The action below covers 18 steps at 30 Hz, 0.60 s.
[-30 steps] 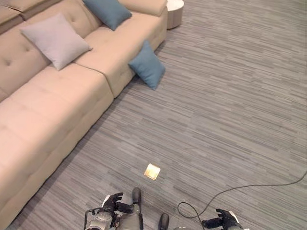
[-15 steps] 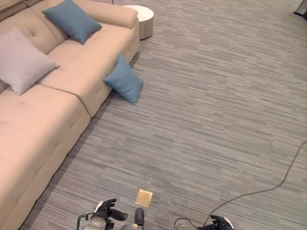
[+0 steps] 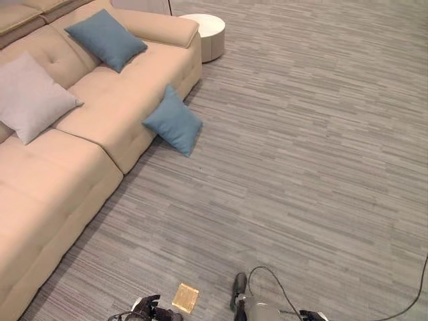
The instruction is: Pick up all the scattered cushions and arrange them neatly on the sofa.
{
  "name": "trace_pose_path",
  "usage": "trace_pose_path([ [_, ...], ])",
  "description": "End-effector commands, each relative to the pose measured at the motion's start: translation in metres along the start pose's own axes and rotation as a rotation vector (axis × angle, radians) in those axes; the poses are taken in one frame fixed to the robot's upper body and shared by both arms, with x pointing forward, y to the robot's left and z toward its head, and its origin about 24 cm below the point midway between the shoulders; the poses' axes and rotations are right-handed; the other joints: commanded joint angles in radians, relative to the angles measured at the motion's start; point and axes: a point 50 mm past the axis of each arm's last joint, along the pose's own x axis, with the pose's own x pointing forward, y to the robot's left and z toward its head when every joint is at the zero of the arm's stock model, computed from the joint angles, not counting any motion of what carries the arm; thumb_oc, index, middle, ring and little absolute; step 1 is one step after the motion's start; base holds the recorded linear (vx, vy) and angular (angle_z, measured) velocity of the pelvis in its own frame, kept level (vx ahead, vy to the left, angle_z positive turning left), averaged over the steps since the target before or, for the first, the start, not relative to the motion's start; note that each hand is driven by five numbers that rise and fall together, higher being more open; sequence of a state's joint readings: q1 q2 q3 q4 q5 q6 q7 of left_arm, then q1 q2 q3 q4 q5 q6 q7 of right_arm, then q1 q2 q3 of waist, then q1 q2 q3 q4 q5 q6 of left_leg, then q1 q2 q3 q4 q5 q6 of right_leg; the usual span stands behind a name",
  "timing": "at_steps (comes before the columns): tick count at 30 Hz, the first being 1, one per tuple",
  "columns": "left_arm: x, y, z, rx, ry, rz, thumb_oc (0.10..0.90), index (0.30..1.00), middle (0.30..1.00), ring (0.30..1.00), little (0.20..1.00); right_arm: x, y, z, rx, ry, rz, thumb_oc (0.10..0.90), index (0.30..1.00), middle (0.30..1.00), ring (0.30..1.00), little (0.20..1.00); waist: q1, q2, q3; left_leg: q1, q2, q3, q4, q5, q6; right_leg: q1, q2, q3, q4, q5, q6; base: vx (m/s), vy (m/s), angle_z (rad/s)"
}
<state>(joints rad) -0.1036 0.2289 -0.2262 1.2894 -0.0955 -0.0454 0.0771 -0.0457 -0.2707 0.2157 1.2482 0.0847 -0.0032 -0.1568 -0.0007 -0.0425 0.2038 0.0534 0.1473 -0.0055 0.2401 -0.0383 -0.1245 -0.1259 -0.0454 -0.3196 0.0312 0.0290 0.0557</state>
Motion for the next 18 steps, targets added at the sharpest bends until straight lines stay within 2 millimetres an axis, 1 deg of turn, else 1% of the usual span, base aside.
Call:
trace_pose_path([
  [1,0.001,-0.004,0.019,-0.001,-0.073,-0.007,0.800,0.900,0.900,0.900,0.900,0.003,-0.021,0.016,-0.003,-0.063,-0.065,0.800,0.900,0.900,0.900,0.900,0.015,0.000,0.038,-0.101,-0.086,0.043,0.234,0.013,0.046,0.091,-0.018,0.022,-0.010,-0.069,-0.023,0.07,-0.127,0.16],
  [2,0.001,-0.003,0.020,-0.001,-0.074,-0.007,0.800,0.900,0.900,0.900,0.900,0.003,-0.021,0.016,-0.003,-0.063,-0.065,0.800,0.900,0.900,0.900,0.900,0.014,0.001,0.038,-0.105,-0.084,0.041,0.239,0.011,0.045,0.090,-0.017,0.021,-0.011,-0.069,-0.023,0.13,-0.188,-0.14],
  [3,0.002,-0.003,0.022,-0.007,-0.080,-0.005,0.800,0.900,0.900,0.900,0.900,0.003,-0.022,0.016,0.001,-0.062,-0.067,0.800,0.900,0.900,0.900,0.900,0.020,-0.004,0.044,-0.133,-0.078,0.055,0.261,0.023,0.052,0.110,-0.016,0.019,-0.016,-0.079,-0.031,0.17,-0.132,-0.23],
  [4,0.002,-0.004,0.022,-0.005,-0.079,-0.005,0.800,0.900,0.900,0.900,0.900,0.003,-0.024,0.016,0.007,-0.060,-0.072,0.800,0.900,0.900,0.900,0.900,0.031,-0.010,0.051,-0.189,-0.075,0.078,0.258,0.011,0.063,0.141,-0.015,0.017,-0.029,-0.094,-0.033,0.25,-0.153,-0.09],
  [5,0.001,-0.004,0.020,-0.003,-0.074,-0.005,0.800,0.900,0.900,0.900,0.900,0.003,-0.024,0.014,0.004,-0.055,-0.073,0.800,0.900,0.900,0.900,0.900,0.038,-0.009,0.055,-0.210,-0.073,0.088,0.234,-0.010,0.067,0.163,-0.008,0.020,-0.037,-0.103,-0.031,0.27,-0.114,0.10],
  [6,0.001,-0.004,0.018,0.002,-0.068,-0.005,0.800,0.900,0.900,0.900,0.900,0.003,-0.024,0.012,0.001,-0.049,-0.074,0.800,0.900,0.900,0.900,0.900,0.042,-0.011,0.053,-0.225,-0.079,0.097,0.188,-0.018,0.070,0.176,-0.005,0.020,-0.045,-0.109,-0.027,0.16,-0.043,0.20],
  [8,0.001,-0.004,0.018,0.002,-0.068,-0.005,0.800,0.900,0.900,0.900,0.900,0.003,-0.024,0.012,0.001,-0.049,-0.074,0.800,0.900,0.900,0.900,0.900,0.042,-0.011,0.054,-0.224,-0.078,0.098,0.188,-0.018,0.070,0.178,-0.005,0.021,-0.045,-0.109,-0.026,0.12,-0.017,0.36],
  [9,0.001,-0.005,0.015,0.008,-0.059,-0.006,0.800,0.900,0.900,0.900,0.900,0.003,-0.025,0.008,-0.005,-0.037,-0.076,0.800,0.900,0.900,0.900,0.900,0.048,-0.010,0.053,-0.243,-0.085,0.117,0.083,-0.007,0.070,0.204,0.004,0.025,-0.055,-0.121,-0.017,0.35,-0.008,0.24],
  [10,0.001,-0.006,0.011,0.014,-0.047,-0.007,0.800,0.900,0.900,0.900,0.900,0.002,-0.024,0.004,-0.020,-0.026,-0.076,0.800,0.900,0.900,0.900,0.900,0.058,0.002,0.042,-0.256,-0.103,0.109,-0.039,0.058,0.067,0.228,0.029,0.038,-0.064,-0.136,-0.012,0.45,-0.003,0.01],
  [11,0.000,-0.006,0.010,0.014,-0.045,-0.008,0.800,0.900,0.900,0.900,0.900,0.002,-0.024,0.004,-0.026,-0.027,-0.076,0.800,0.900,0.900,0.900,0.900,0.065,0.009,0.039,-0.265,-0.112,0.097,-0.082,0.082,0.064,0.242,0.042,0.049,-0.069,-0.143,-0.011,0.29,0.010,-0.16],
  [12,0.000,-0.006,0.010,0.014,-0.044,-0.008,0.800,0.900,0.900,0.900,0.900,0.002,-0.024,0.004,-0.026,-0.026,-0.076,0.800,0.900,0.900,0.900,0.900,0.066,0.008,0.041,-0.259,-0.113,0.099,-0.087,0.083,0.064,0.246,0.041,0.050,-0.070,-0.143,-0.011,0.21,0.012,-0.29],
  [14,0.000,-0.006,0.008,0.004,-0.041,-0.007,0.800,0.900,0.900,0.900,0.900,0.002,-0.024,0.003,-0.040,-0.021,-0.077,0.800,0.900,0.900,0.900,0.900,0.092,0.019,0.036,-0.289,-0.131,0.086,-0.174,0.142,0.060,0.294,0.072,0.091,-0.077,-0.173,-0.009,0.36,0.024,-0.58],
  [16,0.000,-0.005,0.007,0.001,-0.038,-0.006,0.800,0.900,0.900,0.900,0.900,0.002,-0.024,0.002,-0.043,-0.019,-0.076,0.800,0.900,0.900,0.900,0.900,0.099,0.017,0.034,-0.296,-0.132,0.093,-0.179,0.150,0.060,0.307,0.077,0.101,-0.076,-0.181,-0.011,0.26,0.031,-0.60],
  [18,0.000,-0.003,0.001,-0.014,-0.020,-0.002,0.800,0.900,0.900,0.900,0.900,0.002,-0.022,0.002,-0.054,-0.018,-0.066,0.800,0.900,0.900,0.900,0.900,0.112,0.014,0.016,-0.283,-0.139,0.087,-0.201,0.151,0.074,0.330,0.090,0.130,-0.077,-0.195,-0.011,0.32,0.083,-0.57],
])
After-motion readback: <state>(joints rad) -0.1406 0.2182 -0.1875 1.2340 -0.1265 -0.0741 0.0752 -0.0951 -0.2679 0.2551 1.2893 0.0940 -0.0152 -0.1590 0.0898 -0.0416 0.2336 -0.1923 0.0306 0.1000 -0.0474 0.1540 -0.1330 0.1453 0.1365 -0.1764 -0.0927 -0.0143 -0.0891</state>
